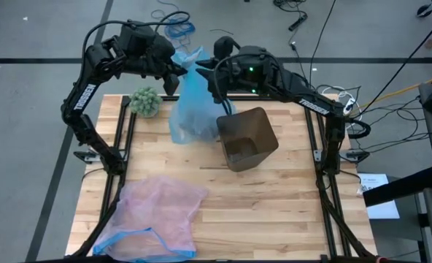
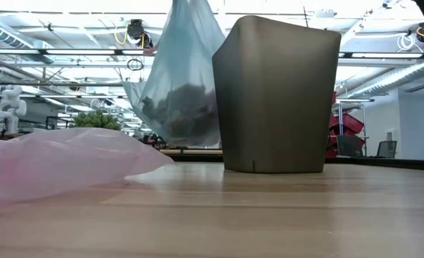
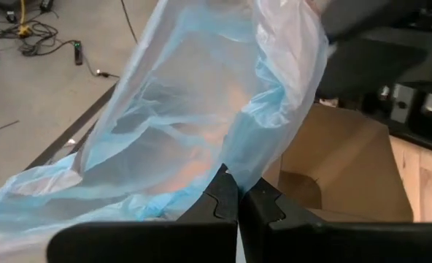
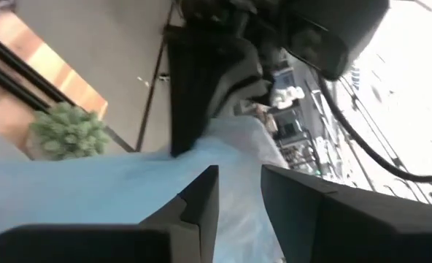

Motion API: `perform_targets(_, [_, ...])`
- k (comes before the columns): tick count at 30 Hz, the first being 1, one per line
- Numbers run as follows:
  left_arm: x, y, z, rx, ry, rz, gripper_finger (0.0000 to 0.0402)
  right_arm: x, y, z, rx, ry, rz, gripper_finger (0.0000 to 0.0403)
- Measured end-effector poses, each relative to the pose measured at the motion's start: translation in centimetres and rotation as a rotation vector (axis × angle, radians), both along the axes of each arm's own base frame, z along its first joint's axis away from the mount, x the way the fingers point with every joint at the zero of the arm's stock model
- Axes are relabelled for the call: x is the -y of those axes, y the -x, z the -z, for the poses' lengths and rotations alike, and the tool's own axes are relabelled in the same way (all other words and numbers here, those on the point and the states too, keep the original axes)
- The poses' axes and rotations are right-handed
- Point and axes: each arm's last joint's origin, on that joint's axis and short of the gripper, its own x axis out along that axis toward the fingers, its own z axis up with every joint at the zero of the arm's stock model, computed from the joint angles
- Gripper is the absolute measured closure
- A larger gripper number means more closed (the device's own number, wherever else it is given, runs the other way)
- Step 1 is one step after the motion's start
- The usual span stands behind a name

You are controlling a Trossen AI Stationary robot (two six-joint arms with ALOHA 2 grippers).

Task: Place trash/remove bag and relplace
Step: Close the blue trash bag

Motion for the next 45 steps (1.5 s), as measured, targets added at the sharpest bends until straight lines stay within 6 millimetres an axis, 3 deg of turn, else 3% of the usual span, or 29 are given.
perform_targets(27, [0.2,-0.1,0.0,0.001,0.009,0.023,0.0402,0.5,-0.1,-0.6,0.035,0.088,0.092,0.0308])
perform_targets(31, [0.3,-0.2,0.0,0.004,0.013,0.037,0.0402,0.8,-0.1,-0.4,0.032,0.087,0.099,0.0329])
perform_targets(36, [0.5,-0.3,0.0,0.004,0.014,0.046,0.0402,0.8,-0.1,-0.5,0.036,0.085,0.098,0.0394])
perform_targets(45, [0.4,-0.3,0.0,-0.002,0.005,0.027,0.0402,-0.4,-0.3,-0.6,0.040,0.085,0.079,0.0403])
